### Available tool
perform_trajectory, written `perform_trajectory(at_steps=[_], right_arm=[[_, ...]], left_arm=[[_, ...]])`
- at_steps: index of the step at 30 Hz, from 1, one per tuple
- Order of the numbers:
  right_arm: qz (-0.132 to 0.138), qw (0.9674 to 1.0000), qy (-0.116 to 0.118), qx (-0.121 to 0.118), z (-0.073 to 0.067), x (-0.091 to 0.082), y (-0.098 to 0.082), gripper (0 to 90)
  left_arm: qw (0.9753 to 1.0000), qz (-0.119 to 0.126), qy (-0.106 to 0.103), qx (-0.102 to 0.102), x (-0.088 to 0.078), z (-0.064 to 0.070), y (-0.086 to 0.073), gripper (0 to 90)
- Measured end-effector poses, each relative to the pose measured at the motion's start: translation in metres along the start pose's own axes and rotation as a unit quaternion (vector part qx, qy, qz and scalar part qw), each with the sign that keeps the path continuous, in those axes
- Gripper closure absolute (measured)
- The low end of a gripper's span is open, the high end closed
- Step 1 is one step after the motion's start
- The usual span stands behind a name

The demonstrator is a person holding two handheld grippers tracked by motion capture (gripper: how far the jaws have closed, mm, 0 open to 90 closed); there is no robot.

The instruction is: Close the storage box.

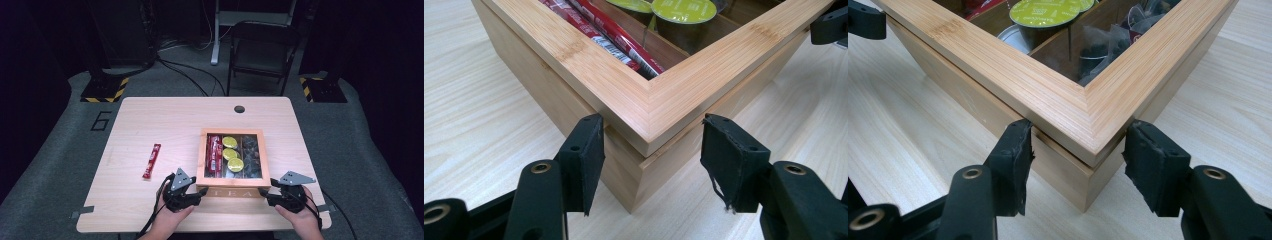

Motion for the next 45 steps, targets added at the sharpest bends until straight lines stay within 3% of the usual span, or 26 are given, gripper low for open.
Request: perform_trajectory(at_steps=[8, 9, 12, 18, 19, 24, 37, 45], right_arm=[[-0.006, 1.0, 0.001, -0.006, 0.0, 0.0, 0.0, 44.2], [-0.007, 1.0, 0.002, -0.005, 0.0, 0.0, 0.0, 44.0], [-0.019, 0.9998, -0.002, -0.01, 0.0, 0.002, -0.001, 42.4], [0.003, 1.0, 0.009, 0.0, 0.002, -0.002, 0.001, 38.5], [0.003, 0.9999, 0.01, 0.001, 0.002, -0.002, 0.001, 37.9], [0.001, 1.0, 0.007, -0.001, 0.001, -0.001, 0.001, 36.5], [0.03, 0.9995, 0.004, -0.002, -0.002, -0.011, 0.008, 36.5], [0.045, 0.9989, -0.004, 0.013, 0.002, -0.015, 0.011, 36.5]], left_arm=[[1.0, -0.004, -0.001, -0.006, 0.001, 0.0, 0.0, 41.9], [1.0, 0.001, 0.007, -0.005, 0.001, -0.001, 0.0, 40.4], [1.0, 0.01, 0.0, 0.0, -0.003, -0.001, 0.002, 38.8], [1.0, 0.0, 0.003, 0.0, 0.001, 0.0, 0.0, 36.0], [0.9999, -0.004, 0.006, 0.009, 0.001, 0.0, 0.0, 35.5], [0.9999, -0.002, 0.006, 0.008, 0.002, 0.001, 0.0, 34.6], [0.9997, 0.01, 0.008, -0.019, -0.012, -0.009, 0.006, 34.9], [0.999, 0.018, 0.008, -0.039, -0.021, -0.022, 0.009, 35.0]])
Point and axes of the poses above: each handheld gripper's, and its own axes: x roughly forward along the jaws, y roughly out of its top, z roughly to its right, the point moved 2 cm from there along x, roughly forward along the jaws, and after that the axes turned 10 degrees about -z, right-handed, at the moved point
